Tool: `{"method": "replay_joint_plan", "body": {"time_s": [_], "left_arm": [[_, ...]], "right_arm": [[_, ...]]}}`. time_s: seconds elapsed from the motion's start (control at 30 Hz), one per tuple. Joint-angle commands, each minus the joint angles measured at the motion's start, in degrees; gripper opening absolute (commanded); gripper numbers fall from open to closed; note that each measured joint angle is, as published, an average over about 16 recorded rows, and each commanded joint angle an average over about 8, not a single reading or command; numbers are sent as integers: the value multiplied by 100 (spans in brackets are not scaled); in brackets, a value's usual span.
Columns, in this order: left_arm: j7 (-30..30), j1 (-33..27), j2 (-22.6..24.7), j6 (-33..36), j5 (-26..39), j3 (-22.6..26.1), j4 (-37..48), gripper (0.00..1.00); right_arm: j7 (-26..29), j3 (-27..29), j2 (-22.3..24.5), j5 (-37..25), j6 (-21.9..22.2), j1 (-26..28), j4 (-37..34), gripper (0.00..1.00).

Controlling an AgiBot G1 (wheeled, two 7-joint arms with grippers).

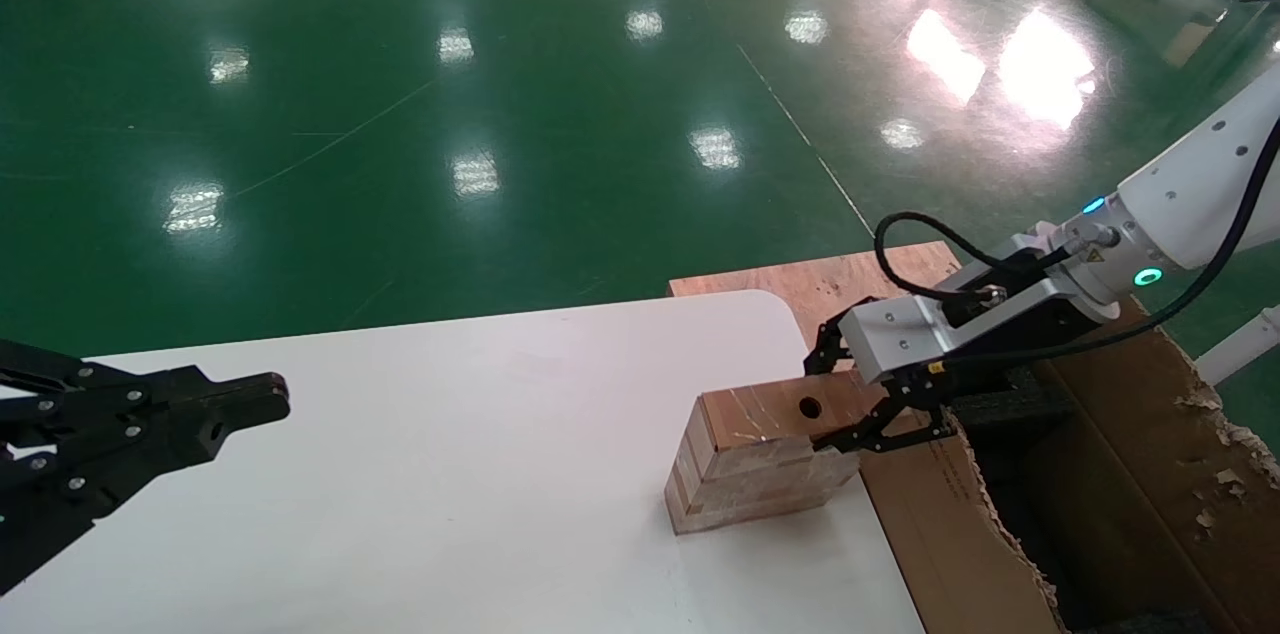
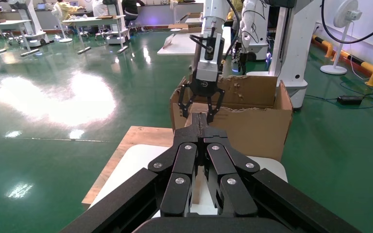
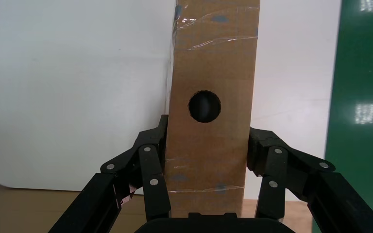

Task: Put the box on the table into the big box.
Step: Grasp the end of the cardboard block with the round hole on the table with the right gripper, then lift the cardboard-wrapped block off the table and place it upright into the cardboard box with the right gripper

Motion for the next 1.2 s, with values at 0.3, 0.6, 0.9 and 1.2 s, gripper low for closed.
{"method": "replay_joint_plan", "body": {"time_s": [0.3, 0.6, 0.9, 1.2], "left_arm": [[1, -1, 0, 0, -1, 2, 1, 0], [2, -2, -1, 0, -2, 4, 1, 0], [3, -2, -2, -1, -3, 6, 2, 0], [4, -3, -2, -2, -5, 7, 2, 0]], "right_arm": [[255, -165, 121, 266, -131, 446, 81, 0], [521, -523, 382, 482, -155, 1536, 200, 0], [722, -920, 720, -55, -79, 3386, 27, 0], [1154, -1210, 1324, -684, 89, 4021, -420, 0]]}}
